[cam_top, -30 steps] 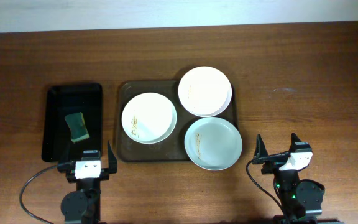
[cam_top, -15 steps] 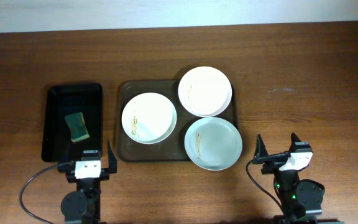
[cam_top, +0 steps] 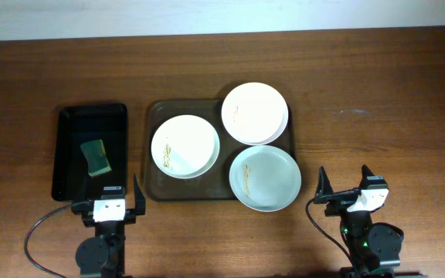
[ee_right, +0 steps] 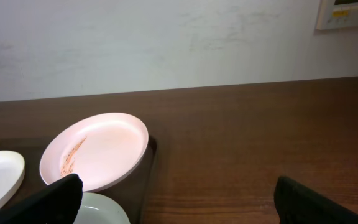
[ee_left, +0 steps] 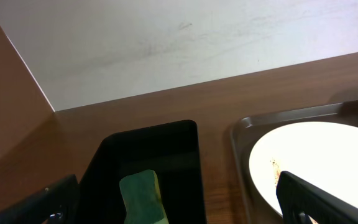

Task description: Clean dirty plates on tray and stack at the side

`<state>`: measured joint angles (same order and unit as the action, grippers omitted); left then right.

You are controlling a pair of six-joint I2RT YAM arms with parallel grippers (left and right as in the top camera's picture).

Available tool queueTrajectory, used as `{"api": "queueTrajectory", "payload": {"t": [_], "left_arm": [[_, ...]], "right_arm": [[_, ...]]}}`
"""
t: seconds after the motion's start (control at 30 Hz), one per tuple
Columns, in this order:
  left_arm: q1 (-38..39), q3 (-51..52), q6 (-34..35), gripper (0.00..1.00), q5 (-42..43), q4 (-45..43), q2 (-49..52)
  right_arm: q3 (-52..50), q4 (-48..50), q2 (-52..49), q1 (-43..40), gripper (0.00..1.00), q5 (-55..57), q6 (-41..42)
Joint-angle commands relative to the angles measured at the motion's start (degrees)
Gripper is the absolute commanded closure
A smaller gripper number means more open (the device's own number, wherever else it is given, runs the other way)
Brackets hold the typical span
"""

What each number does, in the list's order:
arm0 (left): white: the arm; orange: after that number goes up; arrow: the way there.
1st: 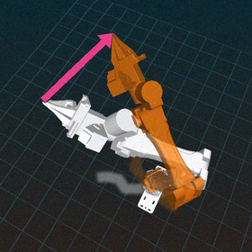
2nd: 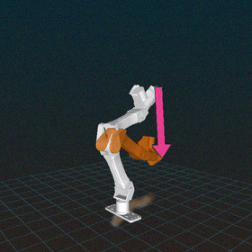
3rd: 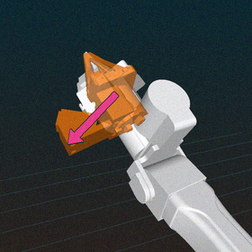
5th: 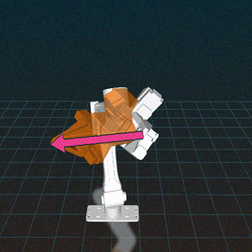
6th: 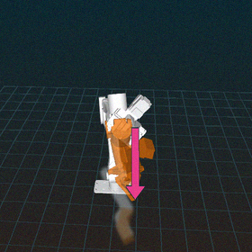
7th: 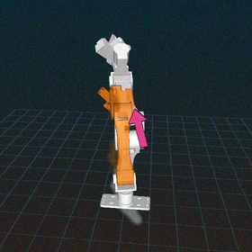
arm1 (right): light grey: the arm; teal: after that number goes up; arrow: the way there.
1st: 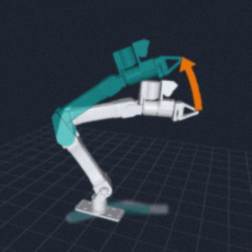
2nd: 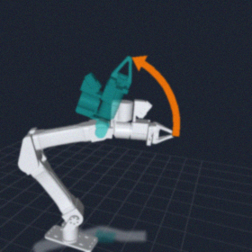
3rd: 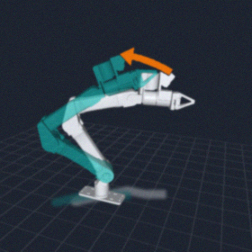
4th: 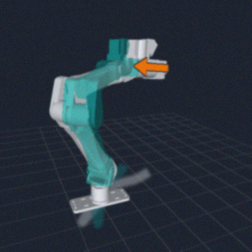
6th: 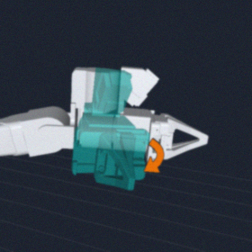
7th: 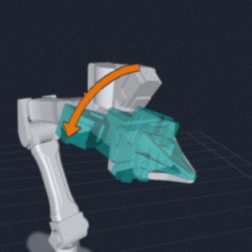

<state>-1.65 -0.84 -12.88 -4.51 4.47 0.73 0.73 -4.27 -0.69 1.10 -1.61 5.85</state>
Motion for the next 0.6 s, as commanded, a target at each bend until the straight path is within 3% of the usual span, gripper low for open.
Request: {"api": "queueTrajectory", "payload": {"t": [0.0,0.23,0.43,0.57], "left_arm": [[0.3,0.3,-0.9,0.01,-1.2,-0.2,-0.4],[0.4,0.3,-0.9,0.01,0.3,-2.6,-0.4],[0.4,-0.2,-0.7,0.01,5.5,-8.1,-0.4],[0.4,-10.0,-1.0,0.01,9.7,-7.1,5.2]], "right_arm": [[-0.4,0.6,0.3,0.0,0.02,-0.7,-0.1],[-0.4,0.2,0.3,0.0,0.02,-0.7,0.0],[0.0,9.1,0.3,0.0,0.02,-2.7,0.6],[8.9,7.4,-0.1,0.0,0.02,-4.0,-1.0]]}}
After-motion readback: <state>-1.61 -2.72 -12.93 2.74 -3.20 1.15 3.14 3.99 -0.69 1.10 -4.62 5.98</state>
